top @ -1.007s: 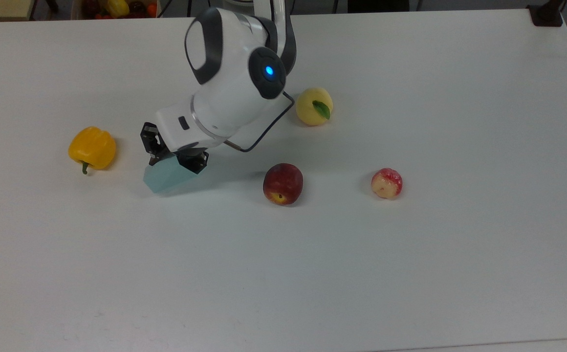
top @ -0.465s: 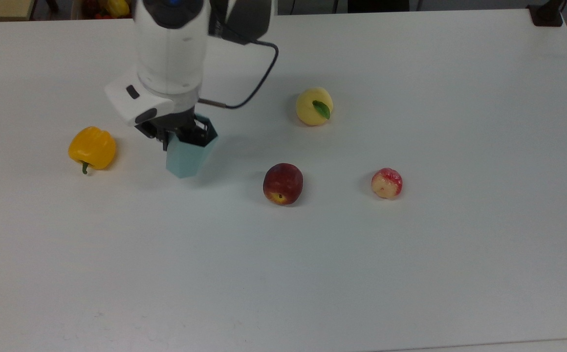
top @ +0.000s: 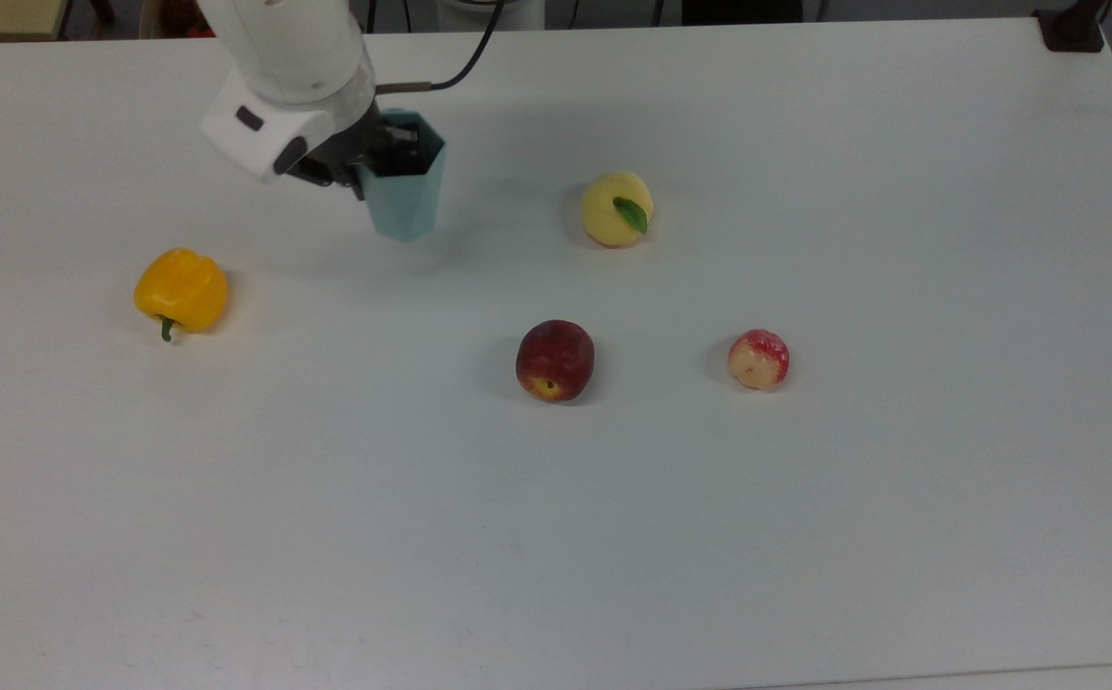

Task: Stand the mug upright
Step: 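Rotate the mug upright and carry it toward the yellow peach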

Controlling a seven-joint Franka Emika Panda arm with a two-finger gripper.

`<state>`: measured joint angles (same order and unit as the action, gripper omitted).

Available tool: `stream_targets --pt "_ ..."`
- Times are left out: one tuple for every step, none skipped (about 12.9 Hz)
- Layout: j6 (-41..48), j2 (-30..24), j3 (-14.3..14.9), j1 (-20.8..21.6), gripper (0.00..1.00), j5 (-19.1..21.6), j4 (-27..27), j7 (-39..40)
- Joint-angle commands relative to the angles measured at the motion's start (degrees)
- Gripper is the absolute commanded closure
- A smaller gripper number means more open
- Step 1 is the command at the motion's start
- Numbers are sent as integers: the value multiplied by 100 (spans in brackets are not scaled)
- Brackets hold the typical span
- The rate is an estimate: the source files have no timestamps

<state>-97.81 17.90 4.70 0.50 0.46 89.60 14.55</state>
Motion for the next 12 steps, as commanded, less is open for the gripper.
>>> stream_targets --pt "-125 -612 -57 265 100 339 893 101" --pt "-273 -612 -118 310 100 410 910 -4" --pt "-613 -586 -284 301 100 420 1067 -179" --pt "-1008 -551 -416 301 100 429 1338 -224" --pt "-1308 -542 -461 301 100 429 1524 -233" --pt "-1564 -516 -488 293 100 437 1621 -251" --pt "-1679 -376 -479 292 100 533 1613 -251" --pt "-1715 -262 -488 301 100 543 1605 -251" --pt "-1776 -104 -488 301 100 552 1570 -251" --pt "-1786 -59 -497 293 100 552 1526 -251" --pt "-1786 11 -497 301 100 552 1508 -251" --pt "-1795 38 -497 293 100 552 1499 -251"
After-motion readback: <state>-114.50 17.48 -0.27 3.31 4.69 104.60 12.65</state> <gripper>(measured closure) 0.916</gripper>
